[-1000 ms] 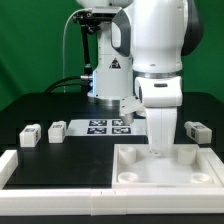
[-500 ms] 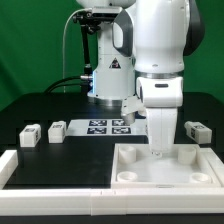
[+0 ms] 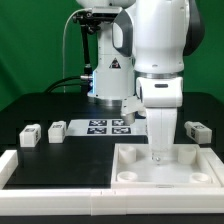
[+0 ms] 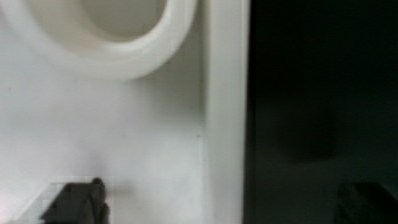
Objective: Assemble one leg
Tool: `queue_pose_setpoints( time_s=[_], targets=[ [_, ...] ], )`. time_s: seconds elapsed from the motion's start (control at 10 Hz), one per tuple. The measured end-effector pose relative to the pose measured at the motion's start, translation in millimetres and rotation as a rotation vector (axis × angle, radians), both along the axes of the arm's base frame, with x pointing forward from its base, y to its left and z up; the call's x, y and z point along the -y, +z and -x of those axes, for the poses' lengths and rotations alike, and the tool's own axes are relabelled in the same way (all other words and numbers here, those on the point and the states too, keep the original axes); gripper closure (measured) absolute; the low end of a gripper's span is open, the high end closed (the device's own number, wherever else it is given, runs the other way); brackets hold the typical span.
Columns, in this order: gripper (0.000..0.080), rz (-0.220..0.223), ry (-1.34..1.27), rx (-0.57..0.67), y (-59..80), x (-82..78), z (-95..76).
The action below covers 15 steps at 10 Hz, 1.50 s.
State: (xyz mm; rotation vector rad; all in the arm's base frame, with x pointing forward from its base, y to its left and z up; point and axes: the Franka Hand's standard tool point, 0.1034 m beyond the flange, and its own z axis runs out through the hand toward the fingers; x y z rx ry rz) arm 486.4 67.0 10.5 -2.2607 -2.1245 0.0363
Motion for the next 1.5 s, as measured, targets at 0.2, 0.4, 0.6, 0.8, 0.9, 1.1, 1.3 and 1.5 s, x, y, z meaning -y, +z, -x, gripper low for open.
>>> queue_pose_setpoints(
  time_s=[0.2,0.4,0.6,0.8,0.9,1.1,1.3,1.5],
  targets=[
    [0.0152,0.0,0.0,0.0,0.0,0.1,0.0],
    [0.015,0.0,0.0,0.0,0.0,0.1,0.0],
    [0.015,0.0,0.0,0.0,0.0,0.2,0.0],
    [0.015,0.004,-0.076,0.009,7.1,-0.4,4.8],
    [0.015,0.013,-0.141,0.015,17.7,-2.9,13.8],
    [0.015,0.028,-0.263,0.026,35.4,-19.2,30.8],
    [0.015,0.038,-0.349,0.029,44.5,-34.4,40.4],
    [0.015,0.038,-0.365,0.026,41.6,-31.5,39.9]
  ],
)
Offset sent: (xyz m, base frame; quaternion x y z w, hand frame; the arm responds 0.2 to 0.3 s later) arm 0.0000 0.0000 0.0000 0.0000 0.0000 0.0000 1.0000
